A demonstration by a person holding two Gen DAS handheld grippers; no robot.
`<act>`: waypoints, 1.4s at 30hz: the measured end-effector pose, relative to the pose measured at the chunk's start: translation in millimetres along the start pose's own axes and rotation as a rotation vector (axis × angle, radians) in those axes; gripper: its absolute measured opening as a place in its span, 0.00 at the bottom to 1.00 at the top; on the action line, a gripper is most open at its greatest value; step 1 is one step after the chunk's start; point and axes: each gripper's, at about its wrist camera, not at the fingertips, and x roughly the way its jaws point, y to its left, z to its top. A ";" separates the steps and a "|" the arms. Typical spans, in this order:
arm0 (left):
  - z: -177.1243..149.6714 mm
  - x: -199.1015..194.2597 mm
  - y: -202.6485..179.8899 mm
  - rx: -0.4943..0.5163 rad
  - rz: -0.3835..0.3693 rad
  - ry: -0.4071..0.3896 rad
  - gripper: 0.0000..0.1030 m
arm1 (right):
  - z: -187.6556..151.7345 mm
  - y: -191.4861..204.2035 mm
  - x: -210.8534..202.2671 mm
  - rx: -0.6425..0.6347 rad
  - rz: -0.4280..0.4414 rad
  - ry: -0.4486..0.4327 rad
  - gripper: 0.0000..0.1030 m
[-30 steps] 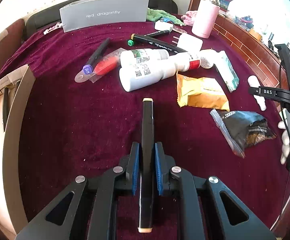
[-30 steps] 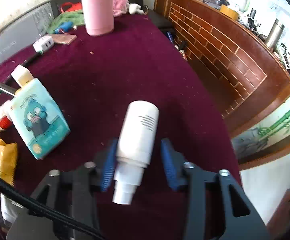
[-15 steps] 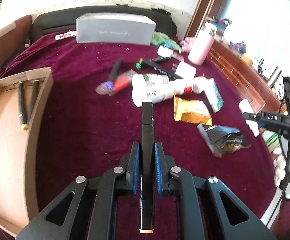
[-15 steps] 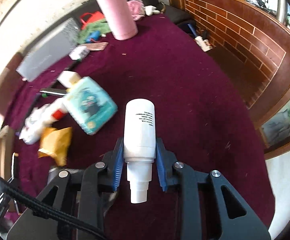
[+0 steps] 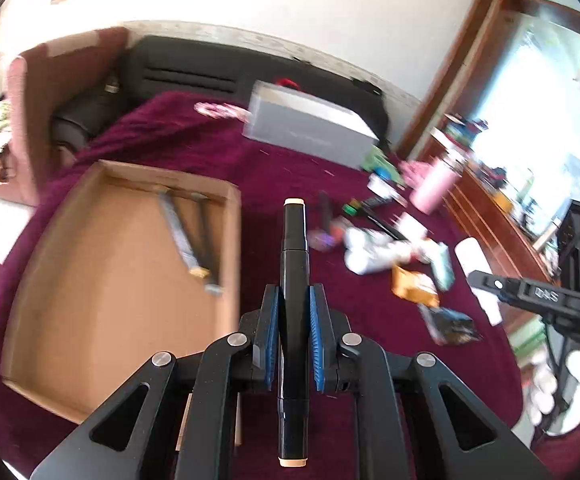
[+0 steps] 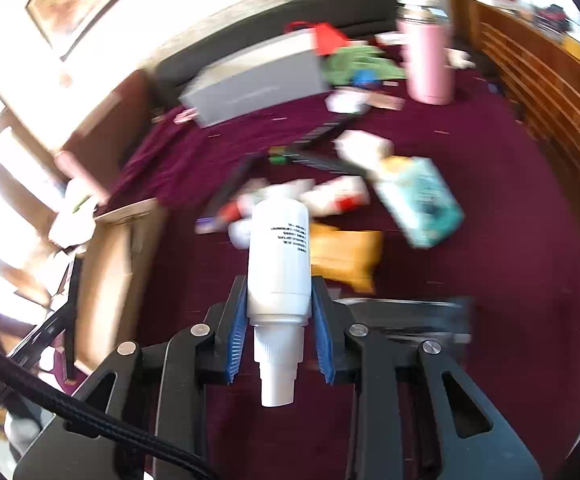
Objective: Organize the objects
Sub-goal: 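Lower the marker and white spray bottle into the tray and open both tools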
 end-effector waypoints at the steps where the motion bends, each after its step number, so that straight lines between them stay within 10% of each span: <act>1: 4.3 -3.5 7.5 0.000 0.018 -0.003 0.11 | 1.8 17.0 4.2 -0.019 0.033 0.011 0.27; 19: 61.6 49.1 127.8 -0.088 0.201 0.086 0.12 | 19.4 211.2 149.8 -0.136 0.244 0.222 0.27; 42: 61.4 141.2 195.3 -0.213 0.185 0.225 0.11 | 30.5 244.6 271.9 -0.081 0.167 0.314 0.27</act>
